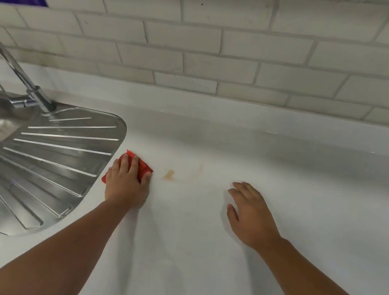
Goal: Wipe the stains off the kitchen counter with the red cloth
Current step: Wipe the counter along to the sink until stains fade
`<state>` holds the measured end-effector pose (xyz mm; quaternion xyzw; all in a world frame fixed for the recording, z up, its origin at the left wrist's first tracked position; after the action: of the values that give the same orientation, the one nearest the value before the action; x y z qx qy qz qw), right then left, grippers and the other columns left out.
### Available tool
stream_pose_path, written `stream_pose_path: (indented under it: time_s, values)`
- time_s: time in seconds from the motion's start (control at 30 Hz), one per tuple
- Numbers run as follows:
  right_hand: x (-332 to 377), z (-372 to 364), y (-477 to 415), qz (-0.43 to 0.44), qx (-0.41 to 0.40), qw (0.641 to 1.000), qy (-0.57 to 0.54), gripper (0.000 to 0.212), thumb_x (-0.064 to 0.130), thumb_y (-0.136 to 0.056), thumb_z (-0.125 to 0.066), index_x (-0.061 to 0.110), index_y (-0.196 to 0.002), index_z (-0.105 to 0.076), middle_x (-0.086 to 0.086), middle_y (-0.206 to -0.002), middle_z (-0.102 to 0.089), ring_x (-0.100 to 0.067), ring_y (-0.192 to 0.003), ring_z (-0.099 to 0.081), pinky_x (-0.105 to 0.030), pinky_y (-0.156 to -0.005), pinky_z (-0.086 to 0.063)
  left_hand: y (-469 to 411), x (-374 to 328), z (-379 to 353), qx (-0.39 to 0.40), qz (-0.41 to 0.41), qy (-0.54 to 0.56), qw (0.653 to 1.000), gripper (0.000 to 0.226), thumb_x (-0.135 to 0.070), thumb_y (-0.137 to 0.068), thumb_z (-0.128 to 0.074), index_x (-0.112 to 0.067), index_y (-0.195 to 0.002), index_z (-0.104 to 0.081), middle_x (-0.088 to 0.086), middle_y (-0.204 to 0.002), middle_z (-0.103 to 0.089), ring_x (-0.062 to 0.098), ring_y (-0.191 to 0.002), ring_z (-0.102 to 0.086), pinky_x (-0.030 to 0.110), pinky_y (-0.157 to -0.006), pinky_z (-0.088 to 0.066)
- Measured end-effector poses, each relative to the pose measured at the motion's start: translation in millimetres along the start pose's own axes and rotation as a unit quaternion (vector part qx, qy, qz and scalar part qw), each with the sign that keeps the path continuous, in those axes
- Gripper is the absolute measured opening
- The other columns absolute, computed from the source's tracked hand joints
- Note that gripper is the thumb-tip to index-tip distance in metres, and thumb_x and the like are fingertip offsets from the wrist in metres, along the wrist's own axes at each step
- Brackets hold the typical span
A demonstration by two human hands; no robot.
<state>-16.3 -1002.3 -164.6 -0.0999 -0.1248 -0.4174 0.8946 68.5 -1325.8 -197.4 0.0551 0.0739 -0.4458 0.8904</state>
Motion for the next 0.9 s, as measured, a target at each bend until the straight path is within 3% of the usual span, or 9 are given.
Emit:
stream_pose_path:
  time_s: [0.1, 0.2, 0.37, 0.5, 0.57, 0.7, 0.8, 0.9]
  values:
    - [-3.8, 2.9, 7.0, -0.024, -0.019, 1.0, 0.003, 0.054, 0.036, -0.09, -0.033, 0.009, -0.127, -0.061, -0.008, -0.138, -0.056, -0.027, -0.132, -0.045, -0.037, -0.114, -0.029, -28.7, -31.2, -1.1, 0.008, -0.061, 0.01, 0.998, 0.059, -0.039, -0.101, -0.033, -0.015, -0.154, -0.026, 0.006, -0.162, -0.02, 0.03, -0.148, -0.015, 0.044, -0.12, -0.011]
    - [-1.4, 0.7, 13.0, -0.047, -0.026, 0.999, 0.008, 0.053, 0.034, -0.09, -0.034, 0.008, -0.129, -0.06, -0.008, -0.14, -0.054, -0.027, -0.134, -0.043, -0.035, -0.115, -0.025, -24.8, -72.7, -3.9, 0.027, -0.176, 0.032, 0.984, 0.051, -0.03, -0.104, -0.033, -0.018, -0.153, -0.031, 0.0, -0.162, -0.023, 0.025, -0.149, -0.015, 0.039, -0.121, -0.008]
    - [17.6, -7.5, 11.5, -0.058, -0.022, 0.998, 0.011, 0.058, 0.037, -0.09, -0.028, 0.009, -0.131, -0.058, -0.008, -0.142, -0.052, -0.027, -0.136, -0.041, -0.038, -0.116, -0.026, 42.5, -114.7, -13.2, 0.091, -0.384, 0.082, 0.915, 0.055, -0.042, -0.1, -0.02, -0.023, -0.146, -0.044, -0.005, -0.157, -0.034, 0.018, -0.148, -0.022, 0.032, -0.12, -0.01]
    - [27.6, -12.1, 10.6, -0.062, -0.017, 0.998, 0.016, 0.059, 0.039, -0.091, -0.028, 0.01, -0.133, -0.055, -0.008, -0.144, -0.05, -0.027, -0.137, -0.038, -0.038, -0.117, -0.025, 81.1, -78.1, -9.8, 0.101, -0.45, 0.068, 0.885, 0.05, -0.039, -0.104, -0.028, -0.022, -0.149, -0.039, -0.005, -0.16, -0.027, 0.014, -0.15, -0.016, 0.034, -0.121, -0.012]
    - [29.5, -12.8, 12.6, -0.066, -0.017, 0.997, 0.02, 0.061, 0.041, -0.091, -0.026, 0.01, -0.135, -0.054, -0.008, -0.145, -0.048, -0.027, -0.139, -0.037, -0.04, -0.117, -0.026, 72.2, -49.9, -6.1, 0.086, -0.441, 0.041, 0.893, 0.053, -0.041, -0.102, -0.03, -0.018, -0.149, -0.039, 0.001, -0.16, -0.028, 0.021, -0.148, -0.021, 0.042, -0.12, -0.02]
    - [29.3, -12.6, 20.1, -0.077, -0.016, 0.996, 0.045, 0.067, 0.044, -0.091, -0.02, 0.009, -0.142, -0.045, -0.008, -0.151, -0.041, -0.027, -0.143, -0.03, -0.041, -0.119, -0.02, 12.6, -23.1, -5.3, 0.073, -0.306, -0.004, 0.949, 0.067, -0.048, -0.096, -0.021, -0.012, -0.15, -0.036, 0.011, -0.158, -0.029, 0.038, -0.142, -0.03, 0.054, -0.113, -0.029]
    - [24.6, -15.8, 24.5, -0.088, -0.006, 0.994, 0.063, 0.071, 0.046, -0.092, -0.015, 0.009, -0.148, -0.035, -0.008, -0.157, -0.031, -0.025, -0.146, -0.022, -0.042, -0.121, -0.014, -18.4, -51.8, -10.2, 0.059, -0.24, -0.02, 0.969, 0.063, -0.044, -0.098, -0.018, -0.014, -0.154, -0.025, 0.009, -0.162, -0.019, 0.036, -0.146, -0.019, 0.052, -0.117, -0.017]
    - [14.8, -15.9, 29.4, -0.1, -0.01, 0.992, 0.073, 0.071, 0.047, -0.093, -0.014, 0.007, -0.149, -0.033, -0.009, -0.157, -0.029, -0.025, -0.147, -0.02, -0.042, -0.121, -0.014, -21.3, -103.2, -17.2, 0.052, -0.249, -0.023, 0.967, 0.057, -0.036, -0.103, -0.023, -0.017, -0.156, -0.015, 0.003, -0.164, -0.01, 0.031, -0.149, -0.008, 0.048, -0.12, -0.009]
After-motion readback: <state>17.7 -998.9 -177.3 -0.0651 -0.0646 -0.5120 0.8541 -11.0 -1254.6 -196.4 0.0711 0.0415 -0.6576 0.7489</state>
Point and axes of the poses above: each hand's wrist, its own y-axis away from the middle knuckle, its own z-axis out of the back of the hand, x = y × z, the point moved 10 cm from there along -y, towards the middle knuckle
